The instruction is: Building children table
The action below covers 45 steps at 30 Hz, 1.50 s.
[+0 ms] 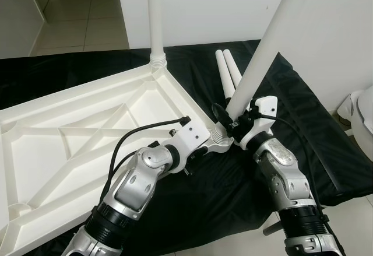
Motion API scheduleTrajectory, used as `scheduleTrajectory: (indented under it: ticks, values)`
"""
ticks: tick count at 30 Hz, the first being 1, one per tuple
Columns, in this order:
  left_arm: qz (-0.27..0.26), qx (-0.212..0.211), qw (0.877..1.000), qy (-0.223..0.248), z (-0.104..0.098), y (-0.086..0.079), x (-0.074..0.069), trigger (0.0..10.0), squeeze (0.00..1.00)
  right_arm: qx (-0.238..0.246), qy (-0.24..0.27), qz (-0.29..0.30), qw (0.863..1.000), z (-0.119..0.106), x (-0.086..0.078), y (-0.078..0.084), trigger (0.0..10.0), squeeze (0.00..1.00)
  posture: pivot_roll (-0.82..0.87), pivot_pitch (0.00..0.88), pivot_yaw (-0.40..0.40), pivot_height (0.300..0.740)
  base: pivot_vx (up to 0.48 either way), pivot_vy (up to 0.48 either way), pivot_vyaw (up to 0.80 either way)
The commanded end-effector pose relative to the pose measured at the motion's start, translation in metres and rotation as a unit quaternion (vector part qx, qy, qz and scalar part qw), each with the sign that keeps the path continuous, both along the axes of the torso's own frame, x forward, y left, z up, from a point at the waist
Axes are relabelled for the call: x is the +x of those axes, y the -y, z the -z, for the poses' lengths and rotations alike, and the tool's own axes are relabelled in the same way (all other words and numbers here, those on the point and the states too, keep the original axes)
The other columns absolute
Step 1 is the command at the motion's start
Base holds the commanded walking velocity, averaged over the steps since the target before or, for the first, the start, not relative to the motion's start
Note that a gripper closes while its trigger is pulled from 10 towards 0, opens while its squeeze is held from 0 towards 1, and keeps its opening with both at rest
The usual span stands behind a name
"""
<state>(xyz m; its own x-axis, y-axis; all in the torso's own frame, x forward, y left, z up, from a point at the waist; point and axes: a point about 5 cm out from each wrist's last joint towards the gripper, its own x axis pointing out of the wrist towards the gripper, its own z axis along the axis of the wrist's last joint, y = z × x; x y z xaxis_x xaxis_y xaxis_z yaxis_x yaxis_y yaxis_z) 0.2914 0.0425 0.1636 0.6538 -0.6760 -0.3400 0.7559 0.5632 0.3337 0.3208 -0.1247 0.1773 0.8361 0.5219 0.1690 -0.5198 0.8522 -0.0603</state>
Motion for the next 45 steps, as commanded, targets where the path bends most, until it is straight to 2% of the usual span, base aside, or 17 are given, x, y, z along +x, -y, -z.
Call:
scheduleTrajectory:
  ticks: [1,6,14,18,21,34,36,41,45]
  values:
    - [-0.016,0.003,1.0,0.011,-0.003,-0.001,0.002,10.0,0.0,-0.02,-0.063,-0.012,0.998,0.027,-0.002,-0.008,10.0,0.0,0.01,0.116,0.011,0.74,0.0,0.0,0.0]
    - [-0.018,0.003,1.0,0.012,-0.003,-0.001,0.002,10.0,0.0,-0.013,-0.089,-0.004,0.996,0.031,0.004,-0.005,10.0,0.0,0.01,0.121,0.01,0.74,0.0,0.0,0.0]
    - [-0.022,0.004,1.0,0.014,-0.004,-0.003,0.003,10.0,0.0,-0.043,-0.096,-0.011,0.994,0.034,0.01,-0.006,10.0,0.0,0.02,0.12,0.009,0.74,0.0,0.0,0.0]
    - [-0.023,0.004,1.0,0.016,-0.005,-0.003,0.003,10.0,0.0,-0.072,-0.069,-0.057,0.993,0.033,0.005,-0.013,10.0,0.0,0.02,0.12,0.008,0.74,0.0,0.0,0.0]
    - [-0.024,0.004,1.0,0.017,-0.006,-0.003,0.003,10.0,0.0,-0.072,-0.064,-0.081,0.992,0.034,0.002,-0.016,10.0,0.0,0.02,0.12,0.008,0.74,0.0,0.0,0.0]
    - [-0.026,0.004,0.999,0.018,-0.006,-0.005,0.003,10.0,0.0,-0.082,-0.064,-0.078,0.991,0.041,-0.003,-0.007,10.0,0.0,0.03,0.124,0.011,0.74,0.0,0.0,0.0]
    - [-0.027,0.005,0.999,0.018,-0.006,-0.006,0.003,10.0,0.0,-0.076,-0.033,-0.098,0.992,0.036,-0.011,-0.008,10.0,0.0,0.03,0.125,0.012,0.74,0.0,0.0,0.0]
    - [-0.027,0.006,0.999,0.019,-0.007,-0.006,0.002,10.0,0.0,-0.074,-0.028,-0.117,0.99,0.038,-0.018,-0.007,10.0,0.0,0.03,0.127,0.015,0.74,0.0,0.0,0.0]
    - [-0.026,0.006,0.999,0.019,-0.008,-0.006,0.003,10.0,0.0,-0.05,-0.06,-0.096,0.992,0.04,-0.012,-0.002,10.0,0.0,0.03,0.129,0.018,0.74,0.0,0.0,0.0]
